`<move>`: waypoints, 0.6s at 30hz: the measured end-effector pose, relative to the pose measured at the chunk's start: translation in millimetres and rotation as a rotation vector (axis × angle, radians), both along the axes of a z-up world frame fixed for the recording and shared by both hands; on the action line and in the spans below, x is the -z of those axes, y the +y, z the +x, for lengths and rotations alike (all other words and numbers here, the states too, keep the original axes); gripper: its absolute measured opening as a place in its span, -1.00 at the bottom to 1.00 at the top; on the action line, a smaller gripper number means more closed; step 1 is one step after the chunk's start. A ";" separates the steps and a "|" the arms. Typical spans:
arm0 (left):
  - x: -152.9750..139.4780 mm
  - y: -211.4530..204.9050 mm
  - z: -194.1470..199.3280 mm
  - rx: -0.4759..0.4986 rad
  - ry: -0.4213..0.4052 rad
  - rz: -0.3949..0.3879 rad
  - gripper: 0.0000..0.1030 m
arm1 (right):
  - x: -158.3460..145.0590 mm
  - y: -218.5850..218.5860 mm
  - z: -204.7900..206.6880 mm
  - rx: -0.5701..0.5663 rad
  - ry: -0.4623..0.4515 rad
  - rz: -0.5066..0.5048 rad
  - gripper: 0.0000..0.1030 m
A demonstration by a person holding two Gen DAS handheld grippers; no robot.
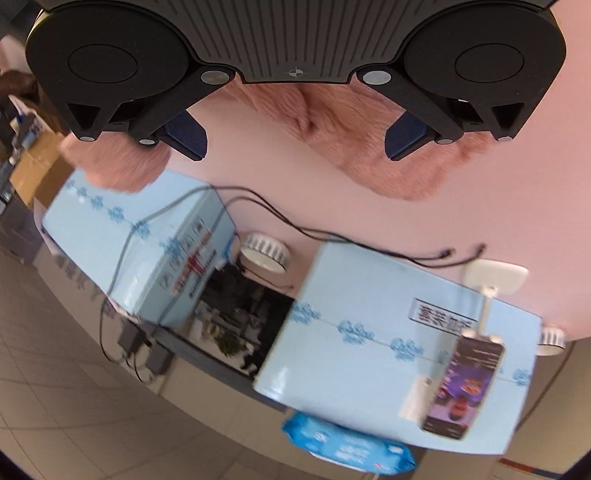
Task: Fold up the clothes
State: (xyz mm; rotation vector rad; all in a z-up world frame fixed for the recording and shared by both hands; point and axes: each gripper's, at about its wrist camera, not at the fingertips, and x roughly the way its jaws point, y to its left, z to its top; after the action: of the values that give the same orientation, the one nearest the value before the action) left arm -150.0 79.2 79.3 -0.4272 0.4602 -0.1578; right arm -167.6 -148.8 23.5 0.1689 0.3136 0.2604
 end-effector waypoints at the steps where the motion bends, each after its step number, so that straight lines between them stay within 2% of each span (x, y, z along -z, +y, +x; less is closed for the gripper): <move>1: -2.7 8.0 -0.2 -0.006 -0.001 -0.012 1.00 | 6.9 10.6 0.2 -0.035 0.040 -0.026 -0.63; 2: -4.6 12.8 1.3 0.002 0.004 -0.019 1.00 | 13.9 21.8 2.4 -0.059 0.093 -0.068 -0.56; 4: -6.9 17.9 4.0 0.016 0.010 -0.031 1.00 | 14.3 29.5 -0.9 -0.086 0.104 -0.090 -0.25; 6: -8.4 17.1 7.5 0.037 0.014 -0.035 1.00 | 11.6 30.1 -10.0 -0.169 0.072 -0.058 0.71; 7: -9.0 16.4 8.5 0.047 0.015 -0.039 1.00 | 11.0 31.3 -16.2 -0.213 0.071 -0.043 0.81; 10: -10.0 14.3 8.3 0.071 0.013 -0.056 1.00 | 8.6 28.0 -29.8 -0.295 0.043 -0.015 0.81; 13: -11.7 18.0 9.5 0.068 0.007 -0.080 1.00 | -0.7 8.7 -37.4 -0.320 0.005 0.047 0.83; 15: -13.5 25.7 9.8 0.048 -0.001 -0.091 1.00 | -4.6 -1.1 -38.0 -0.296 -0.031 0.098 0.89; 16: -14.6 29.6 10.0 0.036 -0.006 -0.097 1.00 | -5.3 -1.3 -35.8 -0.297 -0.027 0.113 0.89; 18: -19.0 40.1 10.5 0.013 -0.014 -0.128 1.00 | -0.9 13.6 -22.6 -0.379 0.053 0.107 0.89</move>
State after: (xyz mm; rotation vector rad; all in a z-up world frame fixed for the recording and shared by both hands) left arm -139.5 119.4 98.4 -0.5482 0.4405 -0.2035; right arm -190.2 -135.2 24.4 0.2224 0.3838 0.6490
